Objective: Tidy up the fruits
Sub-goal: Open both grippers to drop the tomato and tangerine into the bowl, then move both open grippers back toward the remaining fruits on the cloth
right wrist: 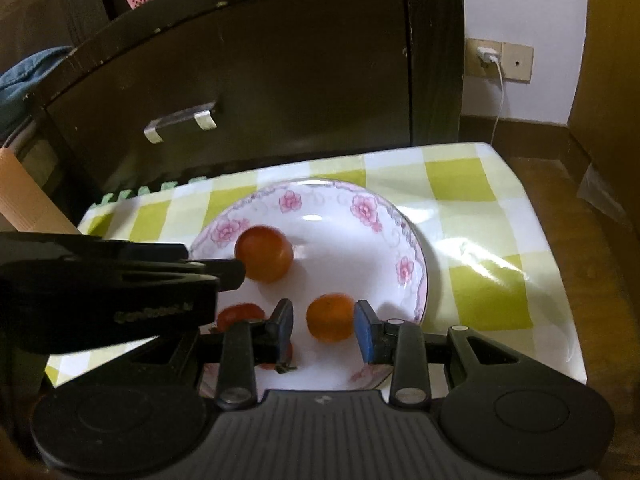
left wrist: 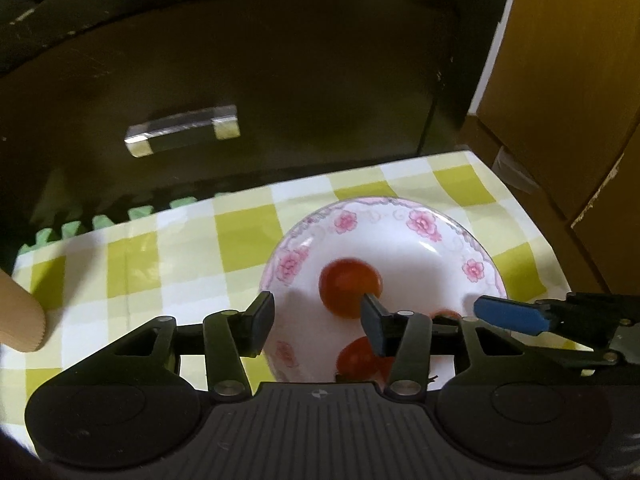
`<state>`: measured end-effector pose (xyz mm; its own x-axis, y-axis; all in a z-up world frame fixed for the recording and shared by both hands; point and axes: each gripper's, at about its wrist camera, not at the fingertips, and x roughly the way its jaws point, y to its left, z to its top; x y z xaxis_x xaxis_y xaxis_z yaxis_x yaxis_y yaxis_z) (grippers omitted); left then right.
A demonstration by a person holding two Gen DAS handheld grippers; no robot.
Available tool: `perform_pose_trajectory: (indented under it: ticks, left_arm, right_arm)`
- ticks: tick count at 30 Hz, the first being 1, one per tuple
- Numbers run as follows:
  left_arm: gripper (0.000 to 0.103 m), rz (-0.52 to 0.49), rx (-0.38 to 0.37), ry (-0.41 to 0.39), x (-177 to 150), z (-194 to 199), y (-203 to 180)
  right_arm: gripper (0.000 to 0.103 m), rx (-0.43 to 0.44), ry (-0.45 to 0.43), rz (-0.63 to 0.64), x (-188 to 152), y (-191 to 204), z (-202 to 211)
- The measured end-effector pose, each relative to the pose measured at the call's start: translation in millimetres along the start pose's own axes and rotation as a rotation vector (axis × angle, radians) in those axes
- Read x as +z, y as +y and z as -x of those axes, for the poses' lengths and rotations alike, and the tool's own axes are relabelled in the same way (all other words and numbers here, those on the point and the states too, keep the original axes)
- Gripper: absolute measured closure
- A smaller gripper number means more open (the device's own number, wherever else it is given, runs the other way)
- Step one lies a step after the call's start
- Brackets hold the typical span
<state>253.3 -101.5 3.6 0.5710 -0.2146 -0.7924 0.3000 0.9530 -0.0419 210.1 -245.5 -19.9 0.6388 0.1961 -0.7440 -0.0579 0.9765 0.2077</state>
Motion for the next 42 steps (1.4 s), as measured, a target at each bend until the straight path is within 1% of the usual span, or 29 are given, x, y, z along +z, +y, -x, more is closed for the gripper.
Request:
perform_pose_trajectory:
  ticks: [9,12,18,24,31,35,39,42]
  left_arm:
    - [0.043,0.009,0.008,-0.010,-2,19,12]
    - [0.041,0.001,0.010,-0.013,-8,27,14]
    - [0.041,-0.003,0.006,-0.015,-21,44,20]
    - [0.039,-0.016,0.019,-0.010,-36,57,30]
    - [0.039,0.020,0.020,0.042,-60,53,46]
    - [0.039,0.016,0.018,0.071,-72,47,50]
    - [0.039,0.018,0.000,0.076,-74,43,54]
    - [0.039,-0.006,-0.021,0.086,-75,39,54]
  right_arm:
    - [0.070,-0.009,-0.021,-0.014,1,2,12]
    - [0.070,-0.004,-0.024,-0.009,-1,7,17]
    - [0.070,0.019,-0.022,0.007,-10,23,27]
    - [0.070,0.040,-0.025,0.004,-21,37,35]
    - [0.070,0.042,0.010,0.003,-37,46,36]
    - [0.070,0.048,0.023,0.010,-45,51,38]
    - [0.070,0.046,0.038,0.006,-52,52,39]
    - [0.070,0.045,0.054,0.007,-55,51,38]
